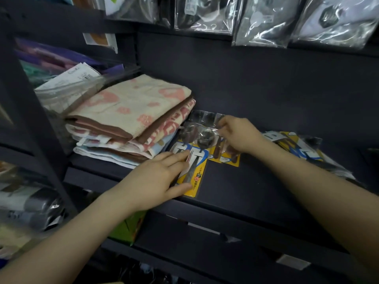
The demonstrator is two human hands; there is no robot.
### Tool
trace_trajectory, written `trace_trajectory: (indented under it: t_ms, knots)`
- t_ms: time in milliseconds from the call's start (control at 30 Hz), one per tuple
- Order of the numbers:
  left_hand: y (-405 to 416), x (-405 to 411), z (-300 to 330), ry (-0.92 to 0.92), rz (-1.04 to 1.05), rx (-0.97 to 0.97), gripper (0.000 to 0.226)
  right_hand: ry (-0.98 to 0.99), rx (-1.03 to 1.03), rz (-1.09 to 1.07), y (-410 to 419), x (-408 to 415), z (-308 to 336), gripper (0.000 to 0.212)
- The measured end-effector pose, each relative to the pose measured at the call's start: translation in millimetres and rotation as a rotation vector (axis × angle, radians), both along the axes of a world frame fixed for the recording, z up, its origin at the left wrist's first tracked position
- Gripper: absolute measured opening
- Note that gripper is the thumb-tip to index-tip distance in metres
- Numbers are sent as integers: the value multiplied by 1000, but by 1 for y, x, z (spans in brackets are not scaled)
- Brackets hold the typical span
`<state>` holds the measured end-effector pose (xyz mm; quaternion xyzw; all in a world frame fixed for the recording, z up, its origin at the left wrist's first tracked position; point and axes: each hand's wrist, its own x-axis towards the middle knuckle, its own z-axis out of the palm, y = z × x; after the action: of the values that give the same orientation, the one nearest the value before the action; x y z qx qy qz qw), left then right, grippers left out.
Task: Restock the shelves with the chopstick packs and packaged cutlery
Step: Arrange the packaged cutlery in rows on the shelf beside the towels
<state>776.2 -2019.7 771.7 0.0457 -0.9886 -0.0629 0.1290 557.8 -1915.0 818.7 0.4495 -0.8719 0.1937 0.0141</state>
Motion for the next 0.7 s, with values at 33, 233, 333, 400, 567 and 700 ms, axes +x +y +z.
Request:
trace_trajectory:
  t_ms: [33,233,333,400,567,700]
  knots:
    - [0,0,0,4,-4,-2,95,62,27,8,7,3,-2,27]
    - [2,-1,3,10,-2,-53,83,215,261,466,41,22,-10,37]
    - [3,-3,5,-14,9,-58,76,240,280,454,44,17,-11,39]
    - [4,-4,6,-17,7,-59,72,279,281,450,43,18,-14,39]
    - [6,-5,6,-33,17,-103,60,400,301,408,40,20,-18,41]
    - [8,-9,7,-34,39,-123,70,363,280,411,42,20,-18,39]
